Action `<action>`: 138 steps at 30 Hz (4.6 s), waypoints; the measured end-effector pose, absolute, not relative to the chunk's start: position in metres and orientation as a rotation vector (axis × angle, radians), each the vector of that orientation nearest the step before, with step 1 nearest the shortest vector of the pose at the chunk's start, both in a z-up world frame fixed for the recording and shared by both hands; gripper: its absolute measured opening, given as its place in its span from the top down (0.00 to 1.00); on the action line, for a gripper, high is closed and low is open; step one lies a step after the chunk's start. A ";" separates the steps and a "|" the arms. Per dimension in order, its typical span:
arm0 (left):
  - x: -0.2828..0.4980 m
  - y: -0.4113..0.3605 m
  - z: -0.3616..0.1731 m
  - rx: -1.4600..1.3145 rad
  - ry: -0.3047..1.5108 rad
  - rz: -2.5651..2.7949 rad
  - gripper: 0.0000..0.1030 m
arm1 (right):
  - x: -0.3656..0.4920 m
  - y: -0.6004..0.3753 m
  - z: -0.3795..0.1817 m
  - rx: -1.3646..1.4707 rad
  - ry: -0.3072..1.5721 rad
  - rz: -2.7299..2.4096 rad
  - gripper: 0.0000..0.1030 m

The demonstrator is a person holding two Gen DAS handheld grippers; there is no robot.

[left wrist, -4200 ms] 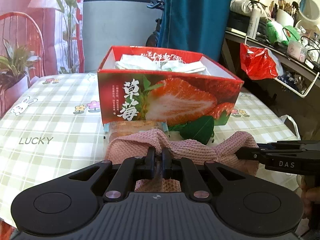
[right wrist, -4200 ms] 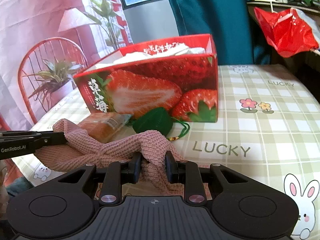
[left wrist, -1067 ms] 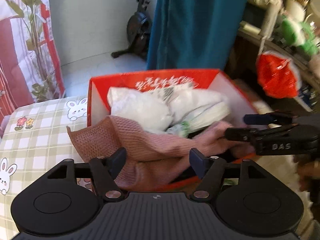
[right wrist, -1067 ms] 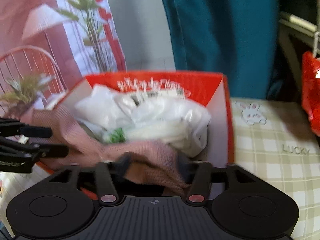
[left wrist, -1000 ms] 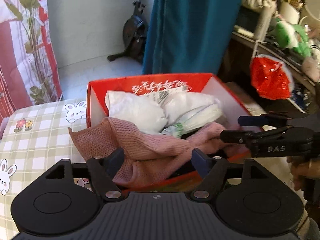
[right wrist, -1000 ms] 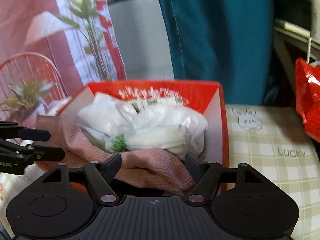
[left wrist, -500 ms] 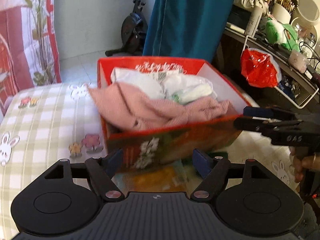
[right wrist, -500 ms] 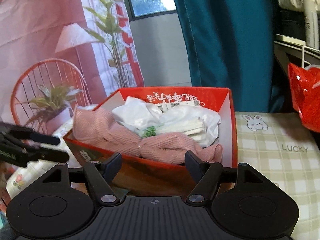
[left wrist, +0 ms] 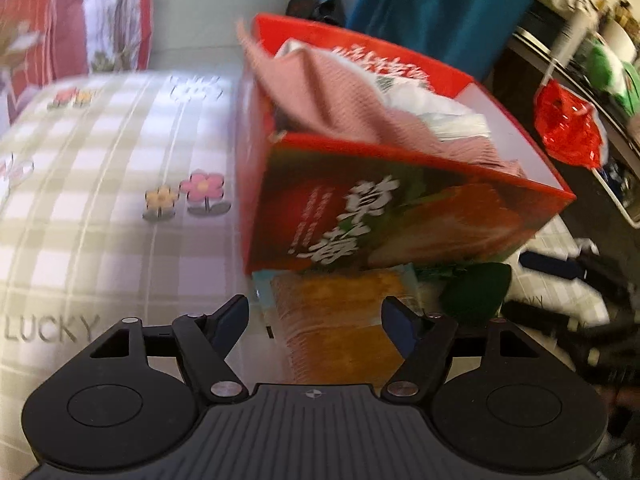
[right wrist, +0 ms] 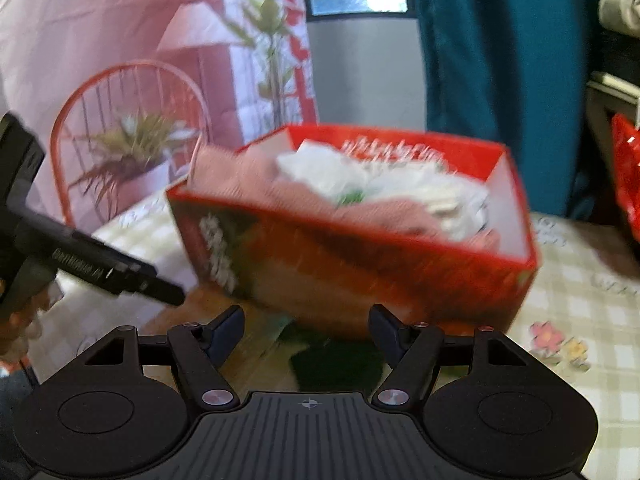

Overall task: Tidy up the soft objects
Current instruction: 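Move both grippers down to the plastic-wrapped bread cake, then close both grippers on the wrapped bread cake, then lift the bread cake into the red box with both grippers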

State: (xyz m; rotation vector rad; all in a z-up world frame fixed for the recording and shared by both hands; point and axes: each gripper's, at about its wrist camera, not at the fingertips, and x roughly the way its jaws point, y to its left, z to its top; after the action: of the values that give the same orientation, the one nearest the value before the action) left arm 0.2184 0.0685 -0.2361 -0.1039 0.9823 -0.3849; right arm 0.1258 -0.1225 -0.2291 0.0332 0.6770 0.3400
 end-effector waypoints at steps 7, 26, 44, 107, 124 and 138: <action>0.219 0.058 -0.252 -0.134 1.020 -0.421 0.42 | 0.120 -0.104 -0.254 -0.001 0.744 0.405 0.36; 0.183 -0.005 -0.258 -0.077 0.982 -0.496 0.45 | 0.087 -0.105 -0.280 -0.022 0.783 0.442 0.37; 0.154 0.015 -0.261 -0.182 0.930 -0.443 0.60 | 0.079 -0.100 -0.280 -0.049 0.734 0.468 0.49; 0.288 -0.002 -0.133 -0.126 0.714 -0.468 0.65 | 0.220 -0.120 -0.159 -0.080 0.539 0.470 0.57; 0.353 -0.020 -0.185 -0.081 0.893 -0.406 0.66 | 0.274 -0.147 -0.203 -0.098 0.700 0.408 0.66; 0.360 -0.030 -0.195 -0.038 0.927 -0.393 0.63 | 0.305 -0.154 -0.211 -0.045 0.782 0.354 0.90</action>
State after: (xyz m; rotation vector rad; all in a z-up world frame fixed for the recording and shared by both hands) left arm 0.3599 -0.0302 -0.1954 -0.0383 0.9270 -0.3926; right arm 0.3047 -0.1544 -0.2109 -0.0450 0.7817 0.3544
